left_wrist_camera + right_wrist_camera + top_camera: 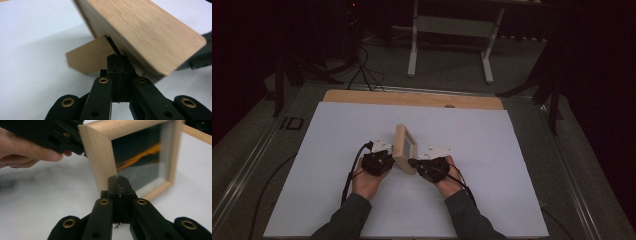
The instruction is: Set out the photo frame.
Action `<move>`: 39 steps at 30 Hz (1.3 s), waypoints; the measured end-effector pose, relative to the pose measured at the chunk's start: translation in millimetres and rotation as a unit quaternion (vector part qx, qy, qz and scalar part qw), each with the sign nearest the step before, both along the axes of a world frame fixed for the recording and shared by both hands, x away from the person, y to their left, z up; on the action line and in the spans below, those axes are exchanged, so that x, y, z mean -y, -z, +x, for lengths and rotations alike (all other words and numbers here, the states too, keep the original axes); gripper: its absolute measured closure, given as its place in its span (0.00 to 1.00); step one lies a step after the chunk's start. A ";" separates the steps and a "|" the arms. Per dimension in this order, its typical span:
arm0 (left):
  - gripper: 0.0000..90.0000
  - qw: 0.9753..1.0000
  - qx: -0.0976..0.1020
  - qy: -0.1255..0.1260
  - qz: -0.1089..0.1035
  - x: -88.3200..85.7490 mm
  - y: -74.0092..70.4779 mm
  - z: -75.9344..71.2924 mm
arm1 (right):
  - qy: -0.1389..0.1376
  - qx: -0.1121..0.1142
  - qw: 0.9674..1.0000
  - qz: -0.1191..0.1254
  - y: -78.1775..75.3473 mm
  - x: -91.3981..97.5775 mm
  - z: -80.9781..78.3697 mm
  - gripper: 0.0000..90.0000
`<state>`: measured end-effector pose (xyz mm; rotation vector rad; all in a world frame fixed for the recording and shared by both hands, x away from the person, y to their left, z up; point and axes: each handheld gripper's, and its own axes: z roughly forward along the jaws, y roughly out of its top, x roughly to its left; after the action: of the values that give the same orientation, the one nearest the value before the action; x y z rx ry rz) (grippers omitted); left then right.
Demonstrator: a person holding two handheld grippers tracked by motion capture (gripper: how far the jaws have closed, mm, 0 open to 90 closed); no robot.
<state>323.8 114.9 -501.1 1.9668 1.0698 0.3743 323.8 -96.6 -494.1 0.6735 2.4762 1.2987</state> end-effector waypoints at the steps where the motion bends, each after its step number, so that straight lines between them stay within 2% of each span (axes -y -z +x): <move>1: 0.99 1.000 -0.003 0.001 -0.004 -1.1 0.1 0.6 | -0.001 0.001 1.000 -0.001 -0.1 -1.0 -0.8 1.00; 8: 0.97 1.000 -0.002 -0.001 -0.005 -1.9 0.1 0.9 | -0.001 0.003 1.000 0.000 -0.2 -1.3 -1.6 0.99; 9: 0.94 1.000 -0.002 -0.004 -0.014 -5.6 -2.2 0.7 | -0.003 0.005 1.000 0.004 -1.9 -0.1 -2.2 0.93; 13: 0.90 1.000 0.000 -0.010 -0.018 -9.7 -5.4 -0.4 | 0.001 0.010 1.000 0.012 -5.8 3.6 -2.9 0.91; 17: 0.86 0.999 0.001 -0.036 -0.026 -19.2 -9.3 -0.3 | 0.014 0.011 1.000 0.025 -11.4 12.1 -2.1 0.87; 20: 0.81 0.999 0.001 -0.040 -0.030 -20.9 -10.5 -0.6 | 0.019 0.013 0.999 0.028 -12.8 15.0 -1.7 0.85; 21: 0.81 0.998 0.006 -0.050 -0.033 -23.9 -13.5 -1.7 | 0.019 0.013 0.999 0.028 -12.8 15.0 -1.7 0.83; 23: 0.67 0.998 0.013 -0.052 -0.039 -27.3 -17.8 -3.3 | 0.029 0.012 0.999 0.035 -15.0 20.5 0.7 0.76; 24: 0.65 0.998 0.013 -0.052 -0.039 -27.3 -17.8 -3.3 | 0.029 0.012 0.999 0.035 -15.0 20.5 0.7 0.76; 27: 0.64 0.997 0.018 -0.056 -0.044 -30.1 -21.6 -4.1 | 0.035 0.010 0.999 0.037 -16.0 23.3 1.8 0.73; 29: 0.57 0.996 0.018 -0.064 -0.051 -34.1 -24.5 -4.1 | 0.043 0.012 0.998 0.045 -18.2 28.5 3.7 0.70; 35: 0.50 0.995 0.021 -0.076 -0.066 -40.7 -31.2 -5.7 | 0.049 0.010 0.998 0.047 -18.7 31.8 5.0 0.66; 39: 0.47 0.994 0.034 -0.077 -0.076 -43.3 -39.6 -9.6 | 0.048 0.009 0.998 0.045 -18.1 30.8 4.8 0.65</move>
<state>314.2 158.2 -461.6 1.7309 1.1759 0.4263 328.6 -127.4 -476.0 0.7879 2.3518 1.3804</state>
